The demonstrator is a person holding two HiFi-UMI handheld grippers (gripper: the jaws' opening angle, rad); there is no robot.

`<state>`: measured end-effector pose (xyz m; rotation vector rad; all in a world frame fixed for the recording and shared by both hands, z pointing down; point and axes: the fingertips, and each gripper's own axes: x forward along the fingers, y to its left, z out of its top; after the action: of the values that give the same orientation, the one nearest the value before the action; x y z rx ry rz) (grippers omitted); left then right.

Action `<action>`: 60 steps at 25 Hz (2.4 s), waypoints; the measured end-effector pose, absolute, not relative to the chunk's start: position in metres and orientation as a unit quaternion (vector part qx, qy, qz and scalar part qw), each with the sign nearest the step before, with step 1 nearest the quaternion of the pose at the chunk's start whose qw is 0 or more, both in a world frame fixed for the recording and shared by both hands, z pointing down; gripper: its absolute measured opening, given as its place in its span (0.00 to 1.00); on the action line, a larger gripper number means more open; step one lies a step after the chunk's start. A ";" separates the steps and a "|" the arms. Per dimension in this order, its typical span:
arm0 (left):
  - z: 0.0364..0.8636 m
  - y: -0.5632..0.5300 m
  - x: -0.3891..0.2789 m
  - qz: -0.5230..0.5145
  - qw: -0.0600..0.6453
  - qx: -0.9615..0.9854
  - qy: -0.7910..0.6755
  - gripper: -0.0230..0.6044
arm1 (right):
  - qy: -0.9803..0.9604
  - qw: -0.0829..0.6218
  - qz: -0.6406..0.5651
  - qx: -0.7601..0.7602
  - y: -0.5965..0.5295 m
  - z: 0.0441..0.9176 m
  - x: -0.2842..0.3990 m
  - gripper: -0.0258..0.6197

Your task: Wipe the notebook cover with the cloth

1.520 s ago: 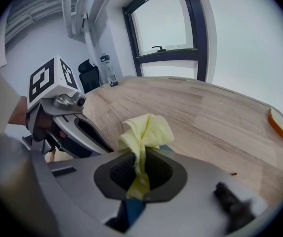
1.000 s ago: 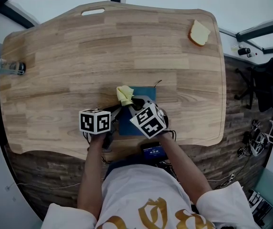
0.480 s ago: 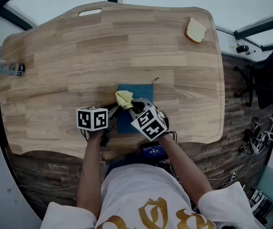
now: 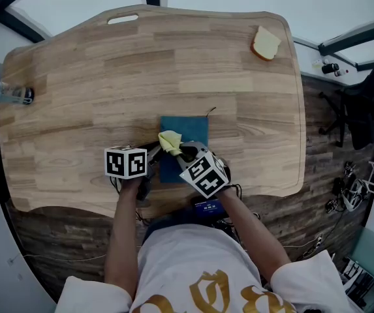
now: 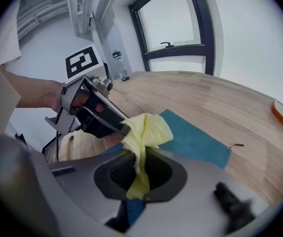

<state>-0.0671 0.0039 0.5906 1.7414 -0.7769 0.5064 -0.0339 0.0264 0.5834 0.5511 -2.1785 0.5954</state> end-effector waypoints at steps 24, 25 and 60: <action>0.590 0.004 -0.067 0.215 0.545 0.739 -0.334 0.11 | -0.860 0.405 0.248 0.187 0.061 0.584 -0.035 0.10; 0.590 0.004 -0.067 0.215 0.544 0.739 -0.334 0.11 | -0.860 0.405 0.248 0.186 0.062 0.584 -0.036 0.10; 0.589 0.005 -0.068 0.218 0.536 0.742 -0.339 0.11 | -0.868 0.433 0.209 0.125 0.113 0.582 -0.055 0.10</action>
<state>-0.0676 0.0047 0.5894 1.7654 -0.8082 0.5181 -0.0552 0.1128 0.5824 0.3112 -2.1626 0.5220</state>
